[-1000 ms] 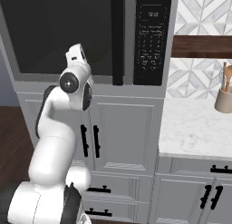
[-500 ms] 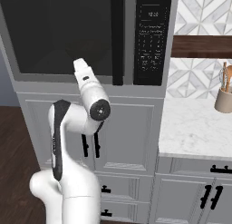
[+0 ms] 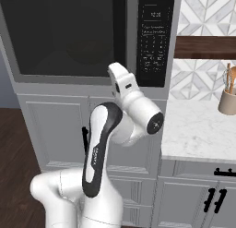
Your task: Pick the lemon wedge from the sink and place it in the bowl. Then pick the bowl and place it in the microwave. Then close the microwave door and press the start button.
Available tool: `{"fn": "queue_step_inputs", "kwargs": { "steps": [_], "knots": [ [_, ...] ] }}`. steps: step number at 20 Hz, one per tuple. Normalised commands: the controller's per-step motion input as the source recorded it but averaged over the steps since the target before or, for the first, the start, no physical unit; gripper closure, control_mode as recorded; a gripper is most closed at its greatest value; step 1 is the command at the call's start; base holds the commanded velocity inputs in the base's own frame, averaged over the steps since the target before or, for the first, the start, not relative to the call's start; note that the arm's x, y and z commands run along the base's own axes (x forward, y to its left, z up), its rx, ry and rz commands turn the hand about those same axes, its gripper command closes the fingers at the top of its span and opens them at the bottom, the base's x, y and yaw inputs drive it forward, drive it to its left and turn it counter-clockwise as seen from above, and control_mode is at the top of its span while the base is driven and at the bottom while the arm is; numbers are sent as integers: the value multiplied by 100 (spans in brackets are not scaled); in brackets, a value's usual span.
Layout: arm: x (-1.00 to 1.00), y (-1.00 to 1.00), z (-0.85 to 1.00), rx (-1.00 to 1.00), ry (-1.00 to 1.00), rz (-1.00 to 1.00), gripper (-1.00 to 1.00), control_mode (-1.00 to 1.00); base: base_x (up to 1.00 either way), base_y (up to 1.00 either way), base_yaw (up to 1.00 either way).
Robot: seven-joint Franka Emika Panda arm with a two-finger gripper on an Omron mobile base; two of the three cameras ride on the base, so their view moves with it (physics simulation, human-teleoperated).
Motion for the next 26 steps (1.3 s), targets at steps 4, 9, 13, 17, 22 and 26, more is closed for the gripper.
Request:
{"fn": "queue_step_inputs", "kwargs": {
  "steps": [4, 9, 13, 17, 22, 26],
  "knots": [
    [51, -97, 0, 7, 5, -1, -100, -100, 0, 0, 0],
    [38, -83, -1, 3, 8, -4, 100, -100, 0, 0, 0],
    [1, -66, 11, 4, 0, -8, 100, -100, 0, 0, 0],
    [6, -4, 0, 0, 0, -21, 100, -100, 0, 0, 0],
    [27, 18, -1, 0, 0, -21, 100, -100, 0, 0, 0],
    [6, 18, 0, 0, 0, -10, 100, -100, 0, 0, 0]
  ]
}}
